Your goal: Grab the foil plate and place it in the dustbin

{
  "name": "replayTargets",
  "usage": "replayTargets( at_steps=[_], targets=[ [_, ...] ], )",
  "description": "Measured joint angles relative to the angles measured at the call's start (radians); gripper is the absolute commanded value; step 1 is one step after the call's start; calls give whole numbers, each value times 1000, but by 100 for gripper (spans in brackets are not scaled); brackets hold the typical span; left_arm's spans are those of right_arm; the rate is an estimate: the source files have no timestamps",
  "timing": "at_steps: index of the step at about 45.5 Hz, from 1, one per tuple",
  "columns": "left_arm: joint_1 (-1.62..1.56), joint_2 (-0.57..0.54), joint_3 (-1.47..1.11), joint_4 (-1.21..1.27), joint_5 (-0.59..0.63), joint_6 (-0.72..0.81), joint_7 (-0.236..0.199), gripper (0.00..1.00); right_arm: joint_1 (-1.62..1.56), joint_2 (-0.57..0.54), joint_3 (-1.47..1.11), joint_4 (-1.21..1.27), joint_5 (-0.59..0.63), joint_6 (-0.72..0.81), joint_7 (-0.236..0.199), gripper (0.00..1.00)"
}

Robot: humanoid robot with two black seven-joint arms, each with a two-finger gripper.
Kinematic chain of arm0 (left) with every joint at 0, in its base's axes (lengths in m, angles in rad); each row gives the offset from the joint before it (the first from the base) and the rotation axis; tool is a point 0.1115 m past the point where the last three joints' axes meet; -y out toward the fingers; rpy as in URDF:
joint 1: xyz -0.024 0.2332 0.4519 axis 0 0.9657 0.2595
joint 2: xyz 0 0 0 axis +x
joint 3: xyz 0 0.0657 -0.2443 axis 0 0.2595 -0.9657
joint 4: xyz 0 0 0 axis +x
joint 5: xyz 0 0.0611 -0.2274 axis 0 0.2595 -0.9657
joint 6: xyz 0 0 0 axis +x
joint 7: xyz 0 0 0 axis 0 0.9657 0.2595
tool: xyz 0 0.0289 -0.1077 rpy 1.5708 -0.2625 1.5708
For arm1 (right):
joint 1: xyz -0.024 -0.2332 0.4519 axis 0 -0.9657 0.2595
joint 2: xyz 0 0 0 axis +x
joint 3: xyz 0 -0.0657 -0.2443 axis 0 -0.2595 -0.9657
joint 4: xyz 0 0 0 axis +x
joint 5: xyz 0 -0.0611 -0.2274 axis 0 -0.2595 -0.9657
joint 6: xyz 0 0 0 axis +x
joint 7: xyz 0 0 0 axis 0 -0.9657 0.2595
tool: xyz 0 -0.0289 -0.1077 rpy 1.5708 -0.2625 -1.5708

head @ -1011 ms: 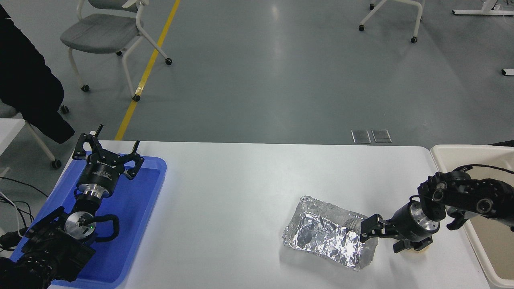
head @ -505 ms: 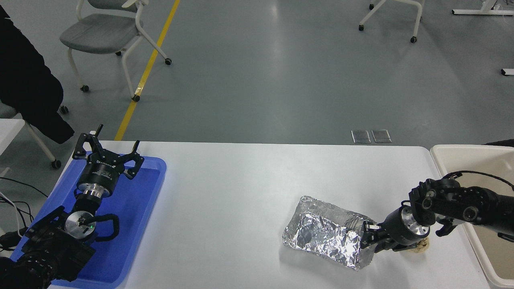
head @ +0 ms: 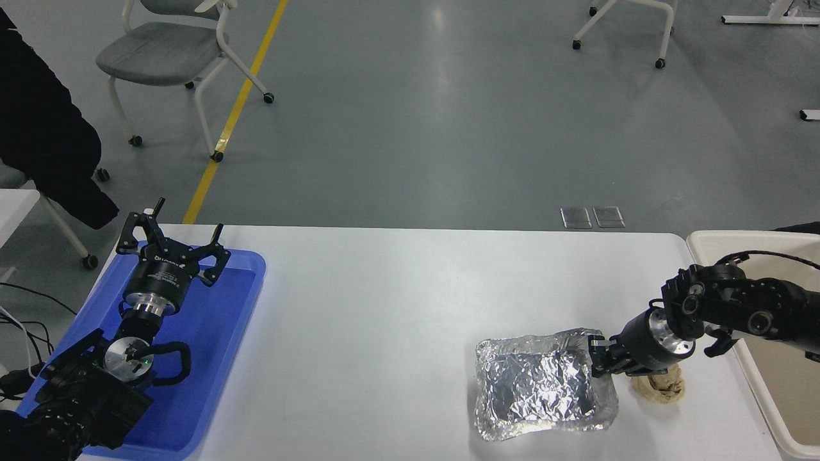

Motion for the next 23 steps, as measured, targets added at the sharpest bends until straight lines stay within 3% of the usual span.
replayTargets(
  at_steps=[23],
  targets=[
    [1,1,0,0,0,0,0,100,698,-37,-501,244,233,67,-4,0]
  ],
)
